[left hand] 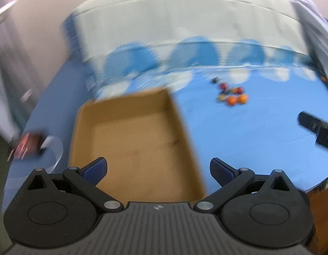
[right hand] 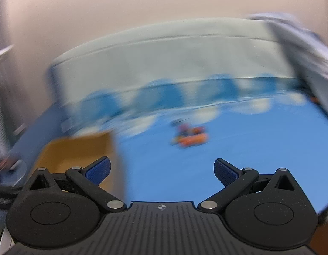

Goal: Organize fruits
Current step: 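Reach under the lifted sheet and grasp a mandarin with each tool, then carry the mandarins to the box and open both tools to drop them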

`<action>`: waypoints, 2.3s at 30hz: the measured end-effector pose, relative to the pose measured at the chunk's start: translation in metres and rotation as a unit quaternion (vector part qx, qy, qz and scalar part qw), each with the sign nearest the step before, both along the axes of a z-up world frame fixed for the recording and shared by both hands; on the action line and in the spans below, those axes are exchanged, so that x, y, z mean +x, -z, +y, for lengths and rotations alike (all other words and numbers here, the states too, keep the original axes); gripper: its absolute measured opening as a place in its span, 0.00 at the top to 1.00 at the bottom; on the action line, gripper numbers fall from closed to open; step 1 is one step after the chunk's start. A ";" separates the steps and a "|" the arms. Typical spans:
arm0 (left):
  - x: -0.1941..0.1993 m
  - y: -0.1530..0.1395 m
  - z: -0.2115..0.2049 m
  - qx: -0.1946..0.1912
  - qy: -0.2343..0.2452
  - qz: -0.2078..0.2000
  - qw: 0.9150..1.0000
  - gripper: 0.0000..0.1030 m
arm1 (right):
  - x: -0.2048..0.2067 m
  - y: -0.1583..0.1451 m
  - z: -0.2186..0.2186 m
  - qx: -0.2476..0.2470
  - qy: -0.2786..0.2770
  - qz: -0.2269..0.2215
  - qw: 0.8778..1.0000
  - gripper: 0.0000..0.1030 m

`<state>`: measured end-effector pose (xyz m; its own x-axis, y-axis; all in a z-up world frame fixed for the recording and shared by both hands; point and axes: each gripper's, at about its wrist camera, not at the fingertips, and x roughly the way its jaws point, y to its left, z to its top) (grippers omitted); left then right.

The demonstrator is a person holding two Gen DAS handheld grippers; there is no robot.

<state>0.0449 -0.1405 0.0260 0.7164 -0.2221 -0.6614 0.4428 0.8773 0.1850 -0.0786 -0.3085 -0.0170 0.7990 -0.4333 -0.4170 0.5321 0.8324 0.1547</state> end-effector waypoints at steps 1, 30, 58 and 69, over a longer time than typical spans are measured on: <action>0.009 -0.003 -0.027 0.004 0.023 -0.007 1.000 0.00 | -0.001 0.001 -0.030 0.004 0.041 -0.007 0.999 0.00; 0.057 0.204 -0.961 0.088 0.460 0.057 0.881 0.00 | -0.061 0.206 -0.654 0.193 0.399 0.040 0.896 0.01; 0.082 0.322 -1.098 -0.062 0.408 0.052 0.909 0.59 | -0.020 0.245 -0.662 0.083 0.443 0.109 0.886 0.72; 0.105 0.280 -0.923 -0.012 0.391 0.104 0.915 0.59 | -0.022 0.215 -0.610 0.102 0.362 0.100 0.921 0.99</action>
<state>0.1502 -1.0636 -0.2536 0.1930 -0.6286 -0.7534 0.9596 0.2811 0.0114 -0.1006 -0.9190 -0.2316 0.2299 -0.7189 -0.6560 0.9712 0.2124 0.1076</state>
